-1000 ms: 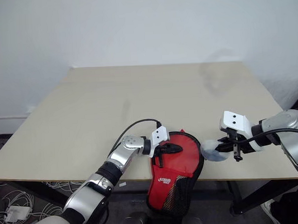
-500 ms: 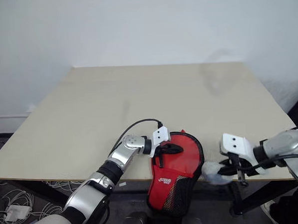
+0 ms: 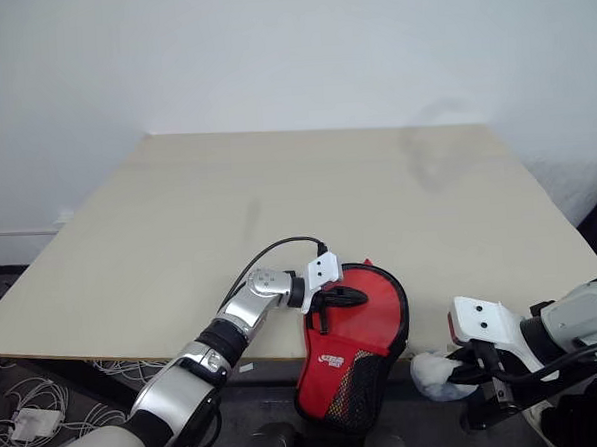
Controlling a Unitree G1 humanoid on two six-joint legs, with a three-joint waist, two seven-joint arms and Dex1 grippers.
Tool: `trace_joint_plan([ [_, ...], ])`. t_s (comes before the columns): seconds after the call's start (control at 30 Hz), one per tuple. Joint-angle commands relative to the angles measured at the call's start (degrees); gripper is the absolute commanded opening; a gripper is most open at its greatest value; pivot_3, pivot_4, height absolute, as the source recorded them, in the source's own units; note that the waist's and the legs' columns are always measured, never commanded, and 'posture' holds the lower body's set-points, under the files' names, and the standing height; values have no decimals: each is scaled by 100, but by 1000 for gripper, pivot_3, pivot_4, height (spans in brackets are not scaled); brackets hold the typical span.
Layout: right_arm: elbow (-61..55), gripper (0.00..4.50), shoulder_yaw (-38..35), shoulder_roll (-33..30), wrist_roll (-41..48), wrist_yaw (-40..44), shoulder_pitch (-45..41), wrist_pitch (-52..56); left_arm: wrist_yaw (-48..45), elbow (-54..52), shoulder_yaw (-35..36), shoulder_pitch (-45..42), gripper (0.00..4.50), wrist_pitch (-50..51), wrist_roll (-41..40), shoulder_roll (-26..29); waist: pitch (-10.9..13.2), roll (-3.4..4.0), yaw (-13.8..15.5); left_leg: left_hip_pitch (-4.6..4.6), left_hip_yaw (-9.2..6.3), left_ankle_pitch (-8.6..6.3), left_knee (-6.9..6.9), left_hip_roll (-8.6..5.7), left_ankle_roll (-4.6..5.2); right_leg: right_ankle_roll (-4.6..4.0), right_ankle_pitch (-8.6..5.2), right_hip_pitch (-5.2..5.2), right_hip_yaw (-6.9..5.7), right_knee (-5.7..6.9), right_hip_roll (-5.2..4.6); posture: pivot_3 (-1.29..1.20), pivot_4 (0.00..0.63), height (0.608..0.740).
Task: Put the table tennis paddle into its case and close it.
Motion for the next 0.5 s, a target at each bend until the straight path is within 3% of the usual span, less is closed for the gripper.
trace_joint_plan([
  [0.03,-281,189,-238,-149,189,311,232,-91,41,363,-63,75,0,75,221,84,0,0,0,0,1,0,0,0,0,0,0,0,0,0,0,0,0,734],
  [0.27,-692,189,-365,-107,219,363,692,-210,57,446,-37,17,0,43,216,63,1,-3,5,0,0,-2,1,0,1,4,-3,4,0,-2,-1,0,0,734],
  [0.5,-784,189,57,134,3,-91,535,-521,71,521,10,-57,0,29,205,74,2,-6,5,0,-2,-3,1,0,0,5,-4,6,-2,-3,-1,0,0,734],
])
